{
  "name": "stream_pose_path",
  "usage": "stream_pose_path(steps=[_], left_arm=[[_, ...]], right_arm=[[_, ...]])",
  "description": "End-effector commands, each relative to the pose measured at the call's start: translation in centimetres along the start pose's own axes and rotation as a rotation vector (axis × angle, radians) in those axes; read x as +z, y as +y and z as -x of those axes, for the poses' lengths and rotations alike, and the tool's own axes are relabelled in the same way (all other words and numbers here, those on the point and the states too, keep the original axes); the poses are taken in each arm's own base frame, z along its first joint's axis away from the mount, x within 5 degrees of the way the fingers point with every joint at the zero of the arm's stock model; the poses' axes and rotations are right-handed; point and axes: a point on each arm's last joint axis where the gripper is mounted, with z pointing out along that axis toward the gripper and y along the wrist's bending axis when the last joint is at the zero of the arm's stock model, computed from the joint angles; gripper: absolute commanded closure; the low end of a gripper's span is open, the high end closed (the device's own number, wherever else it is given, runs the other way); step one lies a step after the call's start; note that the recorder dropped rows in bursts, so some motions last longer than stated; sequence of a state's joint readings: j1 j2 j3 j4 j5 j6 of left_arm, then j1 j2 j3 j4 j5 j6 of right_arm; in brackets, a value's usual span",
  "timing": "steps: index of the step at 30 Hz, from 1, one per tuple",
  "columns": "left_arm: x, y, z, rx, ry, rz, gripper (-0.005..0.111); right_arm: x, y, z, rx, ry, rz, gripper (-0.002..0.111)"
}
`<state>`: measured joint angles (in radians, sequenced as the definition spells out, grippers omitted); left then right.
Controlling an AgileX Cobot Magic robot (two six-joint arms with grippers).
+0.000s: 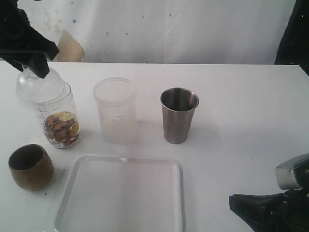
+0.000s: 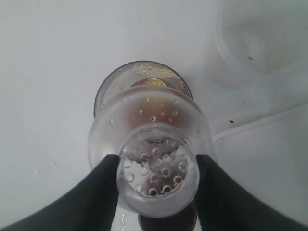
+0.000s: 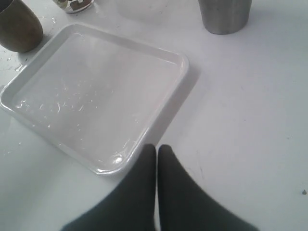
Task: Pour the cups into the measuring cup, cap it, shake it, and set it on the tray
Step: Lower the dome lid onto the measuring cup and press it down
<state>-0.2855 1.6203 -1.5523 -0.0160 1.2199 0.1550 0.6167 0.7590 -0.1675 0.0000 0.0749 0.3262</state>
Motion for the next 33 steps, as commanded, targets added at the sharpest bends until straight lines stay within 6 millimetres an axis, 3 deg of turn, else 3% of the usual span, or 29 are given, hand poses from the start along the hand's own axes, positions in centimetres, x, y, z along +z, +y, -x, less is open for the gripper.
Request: stream_pose_path(steps=[1, 6, 14, 28, 33], left_arm=[[1.3, 0.1, 0.7, -0.014, -0.006, -0.022, 0.107], [1.5, 0.2, 1.2, -0.021, -0.046, -0.016, 0.107], [-0.1, 0.3, 2.1, -0.042, -0.092, -0.009, 0.107], [-0.1, 0.7, 1.5, -0.065, -0.035, 0.035, 0.107], [0.8, 0.7, 1.7, -0.071, -0.011, 0.032, 0.107]], right_arm=[[-0.1, -0.1, -0.1, -0.004, -0.008, -0.004, 0.108], [-0.1, -0.1, -0.1, -0.004, -0.008, -0.004, 0.108], [-0.1, -0.1, -0.1, -0.011, -0.008, -0.004, 0.108], [-0.1, -0.1, -0.1, -0.011, -0.008, -0.004, 0.108], [-0.1, -0.1, -0.1, -0.011, -0.008, -0.004, 0.108]])
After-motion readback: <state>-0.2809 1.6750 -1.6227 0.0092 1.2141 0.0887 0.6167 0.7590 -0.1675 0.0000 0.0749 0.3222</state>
